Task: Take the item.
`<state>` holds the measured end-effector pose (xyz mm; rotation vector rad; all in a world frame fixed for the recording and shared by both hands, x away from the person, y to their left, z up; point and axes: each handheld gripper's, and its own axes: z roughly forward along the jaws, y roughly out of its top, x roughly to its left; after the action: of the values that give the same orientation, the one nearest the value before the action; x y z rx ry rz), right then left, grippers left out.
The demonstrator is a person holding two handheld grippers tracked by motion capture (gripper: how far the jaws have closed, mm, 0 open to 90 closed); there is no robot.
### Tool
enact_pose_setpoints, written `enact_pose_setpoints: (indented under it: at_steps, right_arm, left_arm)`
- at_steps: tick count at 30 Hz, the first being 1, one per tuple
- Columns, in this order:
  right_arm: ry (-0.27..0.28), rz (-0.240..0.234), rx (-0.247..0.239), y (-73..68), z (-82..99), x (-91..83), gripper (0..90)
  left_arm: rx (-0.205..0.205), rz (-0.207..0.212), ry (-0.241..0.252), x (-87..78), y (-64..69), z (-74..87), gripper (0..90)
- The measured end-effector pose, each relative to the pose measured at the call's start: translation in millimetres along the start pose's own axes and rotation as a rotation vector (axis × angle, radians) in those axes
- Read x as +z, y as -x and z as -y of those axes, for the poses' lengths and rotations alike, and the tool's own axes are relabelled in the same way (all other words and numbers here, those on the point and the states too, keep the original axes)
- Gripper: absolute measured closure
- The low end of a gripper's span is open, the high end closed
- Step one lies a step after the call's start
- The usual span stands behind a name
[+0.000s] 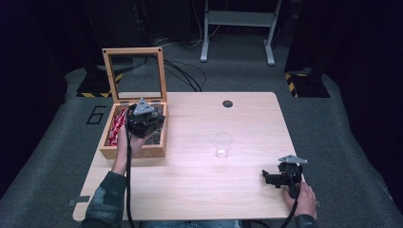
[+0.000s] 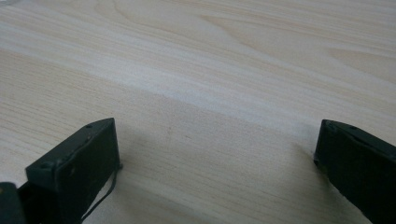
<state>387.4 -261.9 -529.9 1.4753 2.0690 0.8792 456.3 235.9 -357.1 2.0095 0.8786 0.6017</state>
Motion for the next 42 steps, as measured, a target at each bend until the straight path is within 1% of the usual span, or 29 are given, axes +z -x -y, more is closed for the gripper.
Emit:
enact_pose_setpoints:
  at_steps: [2,3,5,6,7,8,9,10,14,21,22,24,26,27,31,32,36,37,38,41,42]
  right_arm:
    - [0.0,-0.001,-0.004,0.4,0.1,-0.1,0.0]
    - [0.0,-0.001,-0.004,0.3,0.1,-0.1,0.0]
    - [-0.001,0.0,0.0,0.0,0.0,-0.1,0.0]
    - [-0.001,0.0,0.0,0.0,0.0,-0.1,0.0]
    - [-0.001,0.0,-0.004,0.3,0.0,-0.1,0.0]
    - [0.0,0.0,-0.004,0.3,0.0,0.0,0.0]
    - [0.001,-0.001,0.001,-0.1,0.0,0.0,0.0]
    - [-0.001,0.0,-0.005,0.4,0.1,0.0,0.0]
    - [0.0,0.0,-0.001,0.1,0.0,0.1,0.0]
    - [0.0,-0.001,-0.005,0.4,0.1,0.0,0.0]
    - [0.001,-0.001,-0.004,0.3,0.1,0.0,0.0]
    - [0.001,0.0,-0.001,0.1,0.0,0.1,0.0]
    - [0.0,0.0,-0.004,0.3,0.0,0.0,0.0]
    - [0.0,0.0,-0.004,0.3,0.1,0.0,0.0]
    - [0.0,0.0,-0.004,0.3,0.1,0.0,0.0]
    - [0.001,0.0,-0.001,0.1,0.0,0.1,0.0]
    - [0.001,-0.001,-0.003,0.3,0.1,0.1,0.0]
    - [0.0,0.0,-0.004,0.3,0.1,0.0,0.0]
    - [-0.001,0.0,-0.005,0.4,0.1,0.0,0.0]
    - [0.0,-0.001,-0.004,0.3,0.1,0.0,0.0]
    - [0.0,0.0,-0.004,0.3,0.1,0.0,0.0]
  left_arm:
    - [0.001,0.007,-0.004,0.1,0.8,-1.5,89.7]
    - [-0.001,0.006,0.004,1.5,2.9,-2.6,89.7]
    - [0.015,0.013,-0.001,3.6,5.2,-5.2,89.7]
    - [0.015,0.013,-0.001,3.6,5.2,-5.2,89.7]
    - [0.012,0.012,0.007,5.4,7.0,-6.3,89.7]
    - [-0.001,0.018,0.006,6.0,8.3,-6.9,89.8]
    - [0.015,0.019,0.006,6.4,7.8,-8.0,89.8]
    - [0.014,0.021,0.004,6.8,8.4,-9.0,89.7]
    - [0.019,0.028,0.016,9.9,11.9,-13.1,89.7]
    - [0.033,0.046,0.009,15.2,18.0,-19.2,89.7]
    - [0.032,0.053,0.013,17.7,20.4,-20.5,89.8]
    - [0.037,0.05,0.015,18.9,21.4,-21.1,89.8]
    - [0.033,0.06,0.009,21.2,23.4,-22.4,89.7]
    - [0.041,0.063,0.008,23.8,24.9,-23.8,89.7]
    - [0.043,0.069,0.008,29.0,28.9,-26.3,89.7]
    - [0.051,0.075,0.004,30.1,29.4,-27.0,89.7]
    - [0.058,0.078,0.005,33.8,32.3,-28.3,89.7]
    - [0.053,0.079,0.007,35.2,33.5,-29.0,89.7]
    - [0.059,0.08,0.007,36.8,35.0,-30.3,89.7]
    - [0.063,0.098,0.001,39.1,37.5,-33.1,89.7]
    - [0.063,0.094,0.01,40.4,38.9,-33.8,89.7]
